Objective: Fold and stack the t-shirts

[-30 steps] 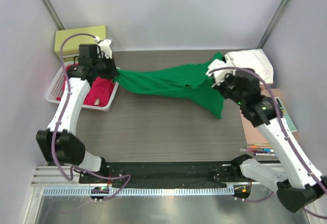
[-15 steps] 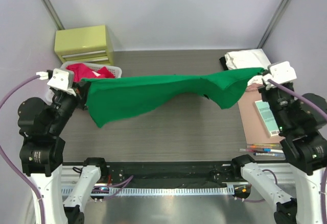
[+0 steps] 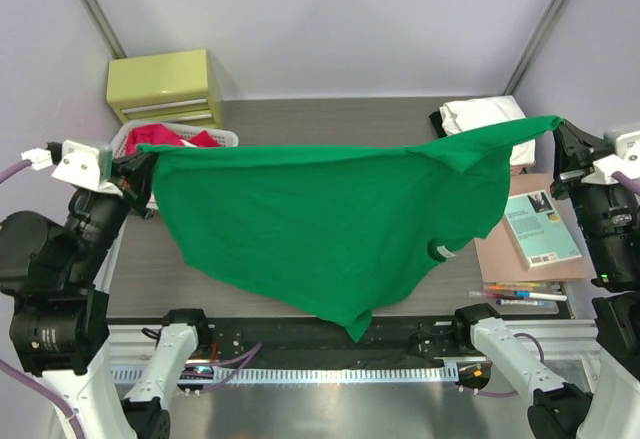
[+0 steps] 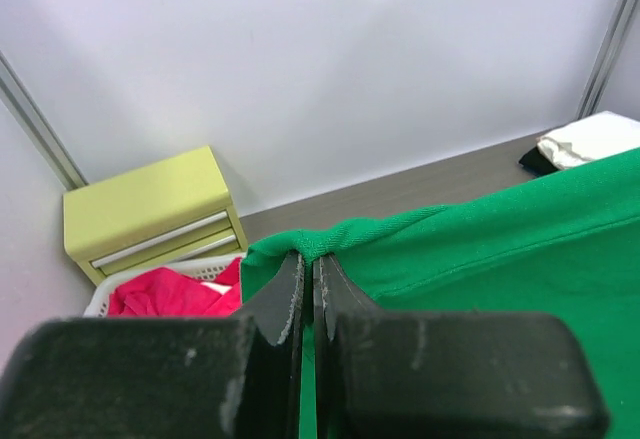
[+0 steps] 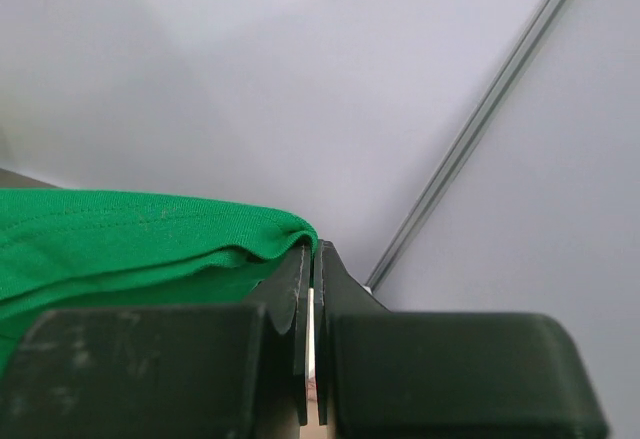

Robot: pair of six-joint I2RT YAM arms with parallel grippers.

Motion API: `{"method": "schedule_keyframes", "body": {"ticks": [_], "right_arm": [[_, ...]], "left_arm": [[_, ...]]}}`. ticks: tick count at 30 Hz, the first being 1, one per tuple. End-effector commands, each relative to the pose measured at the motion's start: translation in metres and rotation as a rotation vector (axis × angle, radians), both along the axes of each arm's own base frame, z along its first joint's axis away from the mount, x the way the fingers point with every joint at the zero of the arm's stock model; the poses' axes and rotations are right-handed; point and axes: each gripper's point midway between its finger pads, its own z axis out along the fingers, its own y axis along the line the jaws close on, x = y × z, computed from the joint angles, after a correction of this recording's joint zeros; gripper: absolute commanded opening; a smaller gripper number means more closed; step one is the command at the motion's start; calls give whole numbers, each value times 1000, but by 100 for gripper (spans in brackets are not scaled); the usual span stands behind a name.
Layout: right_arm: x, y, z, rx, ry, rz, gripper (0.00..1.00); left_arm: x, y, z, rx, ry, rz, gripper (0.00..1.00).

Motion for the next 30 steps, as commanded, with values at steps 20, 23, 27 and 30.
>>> {"method": "schedule_keyframes", "body": {"ticks": [20,23,27,30], "right_arm": [[-3,-17,37,15,-83,-95,1],[9,-21,48,19,-92,-127,1],[30,-22,65,33,-92,-148,1],[32,-25,76,43,-104,-168,1]], "left_arm": [[-59,-5,41,-19,-143,-3,0],[-59,2,52,9,-154,37,0],[-53,3,53,23,-116,40,0],[-50,5,53,22,-115,51,0]]}}
